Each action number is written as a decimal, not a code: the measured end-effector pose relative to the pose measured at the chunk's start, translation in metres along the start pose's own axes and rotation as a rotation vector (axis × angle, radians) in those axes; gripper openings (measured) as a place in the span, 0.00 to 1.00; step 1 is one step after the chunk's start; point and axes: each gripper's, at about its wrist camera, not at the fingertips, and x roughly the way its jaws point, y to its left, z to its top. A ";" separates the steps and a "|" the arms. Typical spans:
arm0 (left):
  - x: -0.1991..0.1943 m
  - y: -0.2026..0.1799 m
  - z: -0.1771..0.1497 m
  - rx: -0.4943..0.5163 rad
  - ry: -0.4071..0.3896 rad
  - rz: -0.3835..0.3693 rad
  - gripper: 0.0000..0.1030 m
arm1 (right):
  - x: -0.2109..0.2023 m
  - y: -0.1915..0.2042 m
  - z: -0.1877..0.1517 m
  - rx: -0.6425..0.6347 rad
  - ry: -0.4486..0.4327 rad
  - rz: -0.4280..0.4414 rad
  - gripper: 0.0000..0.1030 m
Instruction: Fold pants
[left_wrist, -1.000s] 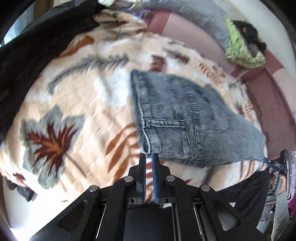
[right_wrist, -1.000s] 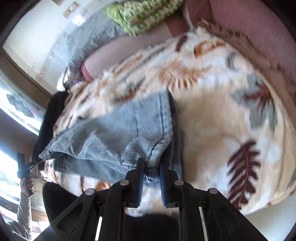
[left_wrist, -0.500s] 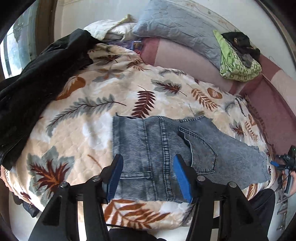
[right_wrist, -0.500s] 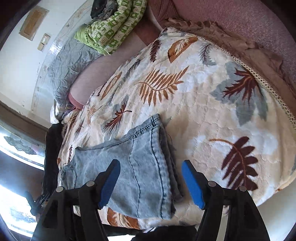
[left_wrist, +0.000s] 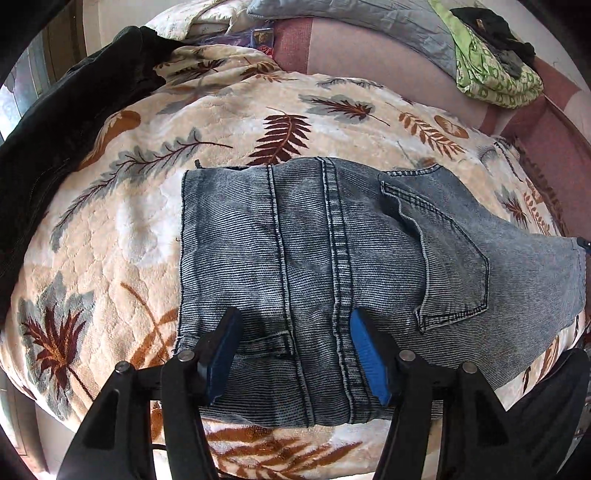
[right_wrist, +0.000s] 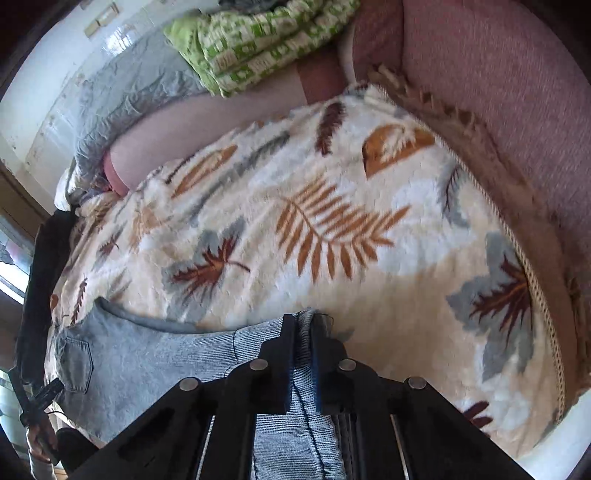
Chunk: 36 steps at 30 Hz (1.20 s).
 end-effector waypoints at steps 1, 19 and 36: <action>0.000 -0.001 0.000 0.005 0.000 0.007 0.61 | 0.010 0.001 -0.003 -0.011 0.011 -0.039 0.08; -0.002 -0.002 0.005 -0.027 -0.011 0.056 0.73 | -0.002 -0.022 -0.108 0.155 0.269 0.148 0.60; 0.006 -0.028 0.000 -0.039 -0.071 0.057 0.78 | 0.058 0.254 -0.023 -0.317 0.260 0.345 0.58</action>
